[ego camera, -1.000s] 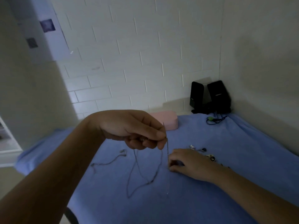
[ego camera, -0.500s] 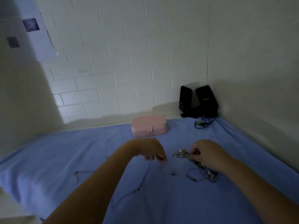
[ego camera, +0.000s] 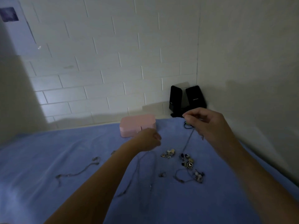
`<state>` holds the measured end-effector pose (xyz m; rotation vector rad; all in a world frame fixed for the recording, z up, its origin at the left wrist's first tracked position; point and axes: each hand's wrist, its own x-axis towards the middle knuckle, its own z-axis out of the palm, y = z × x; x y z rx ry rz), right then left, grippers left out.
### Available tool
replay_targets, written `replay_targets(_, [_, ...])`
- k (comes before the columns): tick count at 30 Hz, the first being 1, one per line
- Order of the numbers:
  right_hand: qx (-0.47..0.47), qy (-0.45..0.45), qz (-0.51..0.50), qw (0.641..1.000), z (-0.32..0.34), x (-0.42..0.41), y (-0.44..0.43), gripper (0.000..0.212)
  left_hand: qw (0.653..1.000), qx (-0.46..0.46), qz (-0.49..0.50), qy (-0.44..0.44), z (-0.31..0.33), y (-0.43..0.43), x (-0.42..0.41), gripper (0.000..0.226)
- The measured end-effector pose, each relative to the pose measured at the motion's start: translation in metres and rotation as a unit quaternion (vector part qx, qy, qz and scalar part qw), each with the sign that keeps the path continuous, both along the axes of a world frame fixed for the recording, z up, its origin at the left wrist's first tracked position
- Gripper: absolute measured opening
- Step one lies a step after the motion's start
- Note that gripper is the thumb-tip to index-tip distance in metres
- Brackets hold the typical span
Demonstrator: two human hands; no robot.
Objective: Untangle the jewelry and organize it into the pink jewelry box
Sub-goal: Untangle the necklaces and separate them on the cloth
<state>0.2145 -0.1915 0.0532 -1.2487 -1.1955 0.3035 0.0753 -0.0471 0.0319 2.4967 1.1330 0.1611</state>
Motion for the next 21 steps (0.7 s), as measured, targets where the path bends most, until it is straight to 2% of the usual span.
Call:
replay_targets(2, [-0.005, 0.018, 0.049, 0.999, 0.005, 0.001, -0.004, 0.010, 0.978, -0.118, -0.109, -0.131, 0.011, -0.018, 0.000, 0.034])
replay_targets(4, [0.001, 0.049, 0.102, 0.994, 0.009, 0.005, -0.009, 0.012, 0.934, -0.222, -0.190, -0.204, 0.023, -0.043, 0.000, 0.036])
replay_targets(6, [0.001, 0.073, 0.161, 0.984, 0.014, 0.010, -0.015, 0.011, 0.906, -0.256, -0.227, -0.250, 0.028, -0.059, 0.002, 0.025])
replay_targets(8, [-0.003, 0.073, 0.204, 0.976, 0.017, 0.016, -0.022, 0.018, 0.888, -0.260, -0.242, -0.293, 0.030, -0.070, 0.002, 0.013])
replay_targets(10, [-0.017, 0.045, 0.207, 0.977, 0.020, 0.023, -0.029, 0.023, 0.866, -0.289, -0.230, -0.337, 0.030, -0.075, 0.001, 0.013])
replay_targets(14, [-0.118, -0.084, 0.110, 0.983, 0.020, 0.031, -0.034, 0.018, 0.815, -0.353, -0.177, -0.425, 0.026, -0.077, -0.008, 0.019])
replay_targets(18, [-0.169, -0.141, 0.090, 0.971, 0.015, 0.032, -0.030, 0.015, 0.823, -0.359, -0.150, -0.415, 0.010, -0.073, -0.022, 0.016])
replay_targets(21, [-0.187, -0.136, 0.112, 0.966, 0.015, 0.029, -0.034, 0.015, 0.839, -0.347, -0.114, -0.403, -0.004, -0.067, -0.028, 0.015])
